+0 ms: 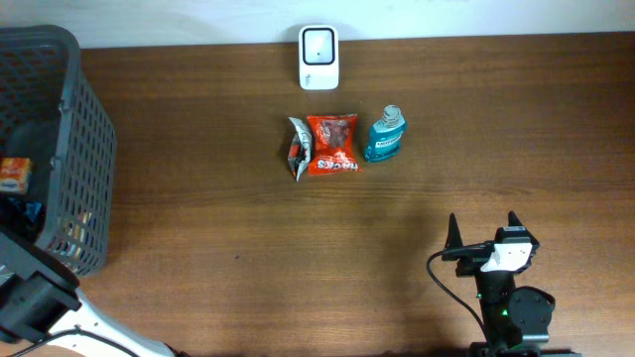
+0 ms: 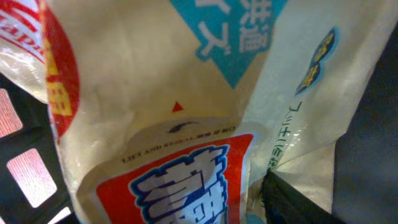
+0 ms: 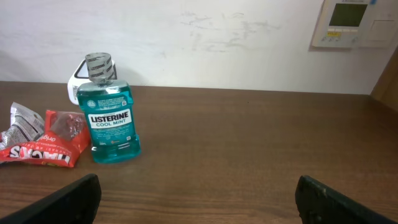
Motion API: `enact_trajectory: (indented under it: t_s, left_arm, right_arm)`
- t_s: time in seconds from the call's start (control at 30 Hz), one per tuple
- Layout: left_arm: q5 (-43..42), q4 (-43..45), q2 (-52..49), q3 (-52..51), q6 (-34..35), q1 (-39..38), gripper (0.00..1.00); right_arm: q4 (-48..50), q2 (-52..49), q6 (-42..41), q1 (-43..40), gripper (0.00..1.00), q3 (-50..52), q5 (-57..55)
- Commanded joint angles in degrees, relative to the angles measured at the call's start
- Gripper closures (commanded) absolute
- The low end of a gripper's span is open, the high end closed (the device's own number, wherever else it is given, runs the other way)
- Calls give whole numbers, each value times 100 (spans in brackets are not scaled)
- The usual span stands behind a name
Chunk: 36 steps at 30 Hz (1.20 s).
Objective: Scan the item barcode
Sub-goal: 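Grasp the yellow-white snack bag in the basket and place it left of the packet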
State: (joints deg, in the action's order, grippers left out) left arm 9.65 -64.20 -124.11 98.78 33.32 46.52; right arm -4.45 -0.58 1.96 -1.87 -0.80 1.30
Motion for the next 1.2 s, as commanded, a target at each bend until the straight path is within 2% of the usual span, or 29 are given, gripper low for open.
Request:
enact_trajectory:
  t_s: [0.0,0.03,0.07,0.13,0.2,0.27,0.33,0.4,0.5,0.53,0.6,0.67,0.7,0.73,0.8,0.83,0.87,0.97,1.07,1.17]
  left_arm:
    - [175,-55,-186,-181,-170,94,64]
    - [173,-94,-184,-140,-170,94,82]
    - [48,-142,-184,-48,-225,94,90]
    - [-605,-254,-184,256,-695,94,100]
    - [-1167,-675,-179,817,-691,94,100]
    - [-1788,-1073,-105,1532,-1032,76,100]
    - [-1915,-1309,289,2376,-1029,74,100]
    - [-2269,-1279,977,3012,-1029,63,100]
    - [-3545,-837,1945,3189,-1029,-70,100]
    - [-4094,-597,2262,3189,-1029,-354,100]
    - [-4312,-463,2524,3189,-1034,-1040,100]
    - [-4284,-463,2538,3174,-1644,-2280,100]
    - [-4240,-597,2417,3165,-2273,-3042,98]
    - [-3766,-887,2236,3163,-2494,-3707,98]
    - [-2439,-1462,1681,3161,-2492,-4708,98]
    - [-1856,-1886,1172,3161,-2492,-5180,89]
    - [-1670,-2124,800,3161,-2492,-5390,88]
    - [-1537,-2304,-258,3161,-2487,-5753,96]
    - [-1403,-2227,-1141,3161,-2487,-5967,94]
    - [-831,-2288,-1569,3161,-2485,-5976,95]
  right_arm:
    - [-9,37,13,35,1,46,-52]
    - [-11,37,13,35,1,46,-52]
    - [-11,37,15,35,1,46,-52]
    - [-9,37,13,35,1,46,-52]
    - [-11,37,15,35,1,46,-52]
    - [-11,37,15,35,1,46,-52]
    - [-9,37,13,35,2,46,-52]
    - [-11,37,15,35,1,46,-52]
    - [-11,37,13,35,1,46,-52]
    - [-11,37,15,35,2,46,-52]
    - [-11,37,13,35,1,46,-52]
    - [-11,37,15,35,1,46,-55]
    - [-11,37,15,35,2,46,-52]
    - [-11,37,15,35,1,46,-52]
    - [-11,37,15,35,2,46,-52]
    - [-9,37,13,35,2,46,-55]
    - [-11,37,13,35,1,46,-52]
    - [-11,37,15,35,1,46,-52]
    - [-9,37,15,35,1,46,-52]
    - [-11,37,13,35,1,46,-52]
